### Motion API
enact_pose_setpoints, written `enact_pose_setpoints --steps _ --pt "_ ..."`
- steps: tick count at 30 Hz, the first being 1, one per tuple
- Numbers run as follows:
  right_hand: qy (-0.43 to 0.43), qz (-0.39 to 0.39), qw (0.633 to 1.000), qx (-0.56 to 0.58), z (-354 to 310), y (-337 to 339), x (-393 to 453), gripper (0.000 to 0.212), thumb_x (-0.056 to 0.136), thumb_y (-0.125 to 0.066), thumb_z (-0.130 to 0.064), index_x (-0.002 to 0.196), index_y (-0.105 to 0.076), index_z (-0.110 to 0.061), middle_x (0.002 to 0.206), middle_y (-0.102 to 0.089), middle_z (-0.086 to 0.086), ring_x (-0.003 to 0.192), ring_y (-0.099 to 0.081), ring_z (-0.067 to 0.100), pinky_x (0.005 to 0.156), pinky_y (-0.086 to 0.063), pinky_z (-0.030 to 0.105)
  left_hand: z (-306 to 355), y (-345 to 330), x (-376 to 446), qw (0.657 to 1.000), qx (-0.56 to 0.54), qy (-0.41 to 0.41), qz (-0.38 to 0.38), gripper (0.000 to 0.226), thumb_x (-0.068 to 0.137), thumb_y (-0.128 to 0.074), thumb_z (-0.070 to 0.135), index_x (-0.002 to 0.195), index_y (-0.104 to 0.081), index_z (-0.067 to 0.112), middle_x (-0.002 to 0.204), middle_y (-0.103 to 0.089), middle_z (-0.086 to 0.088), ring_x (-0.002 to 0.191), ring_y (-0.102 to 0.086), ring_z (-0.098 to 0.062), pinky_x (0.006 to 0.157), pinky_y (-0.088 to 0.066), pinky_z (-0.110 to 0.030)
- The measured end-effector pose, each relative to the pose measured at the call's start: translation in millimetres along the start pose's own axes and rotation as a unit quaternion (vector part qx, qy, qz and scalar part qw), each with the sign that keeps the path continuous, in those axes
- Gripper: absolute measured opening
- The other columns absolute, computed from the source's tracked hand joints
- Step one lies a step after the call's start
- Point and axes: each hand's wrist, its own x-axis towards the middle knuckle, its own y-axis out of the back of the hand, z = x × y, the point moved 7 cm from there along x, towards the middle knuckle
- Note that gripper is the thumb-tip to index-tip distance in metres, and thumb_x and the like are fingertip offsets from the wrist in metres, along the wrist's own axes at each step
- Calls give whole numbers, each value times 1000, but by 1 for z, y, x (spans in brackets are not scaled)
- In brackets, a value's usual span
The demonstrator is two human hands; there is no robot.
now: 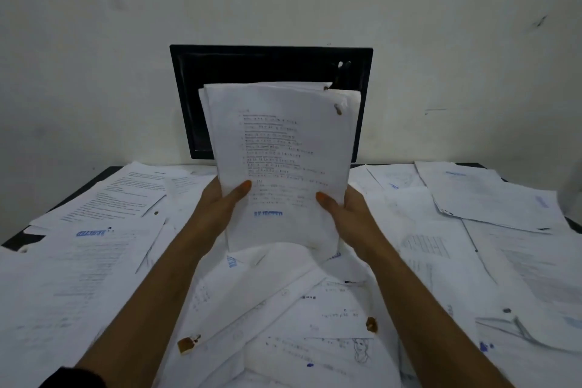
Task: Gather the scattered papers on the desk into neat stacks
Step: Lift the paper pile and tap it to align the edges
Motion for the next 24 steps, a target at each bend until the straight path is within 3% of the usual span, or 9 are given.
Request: enact_pose_setpoints --steps 4,7,11,15,19,22,24 --pt "9 12 1000 21 -22 1 5 36 96 -57 -13 132 -54 -16 110 -65 -14 98 -64 1 84 -55 20 11 3 3 1000 -20 -4 9 45 96 -56 32 139 -50 19 124 -65 2 112 -63 -19 100 -50 -42" --pt "33 22 999 37 -39 7 10 35 95 -59 -14 128 -55 -21 110 -65 -15 97 -65 1 83 -56 21 28 5 8 999 -23 -28 25 47 96 -57 33 141 -46 21 126 -64 2 111 -63 -18 94 -53 -39" --pt "-6 -1 1000 4 -9 2 2 36 94 -61 -19 130 -54 -23 119 -65 -8 106 -64 10 90 -54 26 4 0 4 1000 1 7 22 55 91 -64 36 140 -43 21 129 -61 1 111 -61 -17 100 -49 -44" --pt "-8 -6 998 -56 15 2 -4 32 97 -57 -19 127 -52 -30 120 -61 -10 105 -59 -1 89 -49 17 -10 -3 -8 998 56 -1 23 67 87 -66 38 143 -34 22 133 -51 8 116 -53 -14 98 -44 -34" --pt "-23 65 997 -41 19 29 3 40 95 -58 -8 133 -53 -17 122 -62 -4 109 -60 12 98 -47 29 -20 8 0 998 53 17 18 76 78 -60 53 144 -34 25 140 -49 1 120 -54 -19 98 -46 -38" --pt "-79 71 994 -15 37 48 3 43 92 -59 -3 133 -53 -14 126 -62 0 107 -61 15 98 -48 35 -42 26 -1 982 186 -14 20 59 88 -60 49 138 -42 24 140 -48 0 121 -50 -16 97 -40 -29" --pt "-122 76 989 -17 49 58 -2 41 92 -58 -1 131 -54 -11 123 -62 4 95 -62 11 82 -51 27 -63 36 -5 941 332 -64 22 60 90 -54 57 138 -44 23 140 -46 0 125 -47 -18 105 -38 -37"
